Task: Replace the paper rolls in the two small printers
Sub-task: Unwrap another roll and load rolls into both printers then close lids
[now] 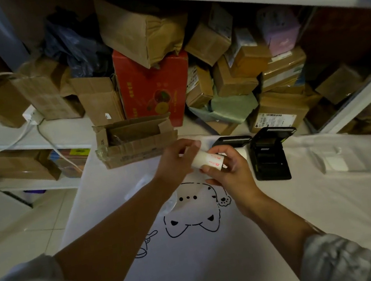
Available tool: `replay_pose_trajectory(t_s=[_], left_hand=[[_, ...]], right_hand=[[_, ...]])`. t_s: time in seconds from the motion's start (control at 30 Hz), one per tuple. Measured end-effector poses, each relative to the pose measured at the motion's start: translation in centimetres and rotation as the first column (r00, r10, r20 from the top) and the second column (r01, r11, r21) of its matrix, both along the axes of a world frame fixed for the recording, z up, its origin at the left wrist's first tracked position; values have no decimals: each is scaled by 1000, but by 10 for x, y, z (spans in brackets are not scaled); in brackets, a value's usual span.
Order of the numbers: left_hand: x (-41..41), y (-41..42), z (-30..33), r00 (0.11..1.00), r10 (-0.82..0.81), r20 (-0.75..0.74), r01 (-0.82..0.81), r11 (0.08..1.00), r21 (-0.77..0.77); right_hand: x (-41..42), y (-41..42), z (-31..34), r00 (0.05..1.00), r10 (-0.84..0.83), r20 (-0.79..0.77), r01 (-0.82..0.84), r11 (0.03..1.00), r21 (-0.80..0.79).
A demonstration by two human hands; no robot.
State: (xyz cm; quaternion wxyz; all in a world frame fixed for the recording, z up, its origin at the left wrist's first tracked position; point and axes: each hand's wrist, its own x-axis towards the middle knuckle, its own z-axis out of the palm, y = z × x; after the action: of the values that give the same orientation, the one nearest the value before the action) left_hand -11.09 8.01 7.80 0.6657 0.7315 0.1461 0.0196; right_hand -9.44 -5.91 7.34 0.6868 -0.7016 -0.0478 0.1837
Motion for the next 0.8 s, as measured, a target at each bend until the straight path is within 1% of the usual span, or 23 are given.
replay_pose_trajectory(t_s=[0.13, 0.23, 0.27, 0.33, 0.4, 0.47, 0.57, 0.7, 0.8], left_hand=[[6, -11, 19, 999, -49, 18, 50, 996, -71], [13, -20, 35, 989, -147, 10, 147, 988, -40], [16, -24, 41, 982, -188, 11, 188, 982, 9], [21, -34, 53, 963, -268, 32, 255, 943, 215], [26, -47, 60, 948, -312, 57, 254, 856, 450], [30, -65, 67, 948, -311, 72, 208, 772, 601], [32, -98, 75, 929, -337, 149, 134, 684, 717], [33, -137, 89, 890, -388, 240, 53, 610, 791], [37, -163, 103, 899, -373, 228, 37, 585, 810]], right_hand=[[5, -18, 14, 997, -9, 76, 12, 999, -43], [11, -35, 25, 993, -7, 118, 11, 999, -31], [13, -42, 28, 992, -8, 122, 11, 1000, -23], [19, -57, 36, 990, 0, 144, 7, 999, -47], [25, -74, 43, 983, 26, 180, -8, 995, -100], [30, -94, 50, 975, 30, 220, 0, 991, -136], [37, -126, 59, 958, 13, 287, 34, 987, -157], [42, -165, 73, 937, -7, 350, 63, 987, -150], [49, -185, 85, 931, -1, 364, 56, 989, -140]])
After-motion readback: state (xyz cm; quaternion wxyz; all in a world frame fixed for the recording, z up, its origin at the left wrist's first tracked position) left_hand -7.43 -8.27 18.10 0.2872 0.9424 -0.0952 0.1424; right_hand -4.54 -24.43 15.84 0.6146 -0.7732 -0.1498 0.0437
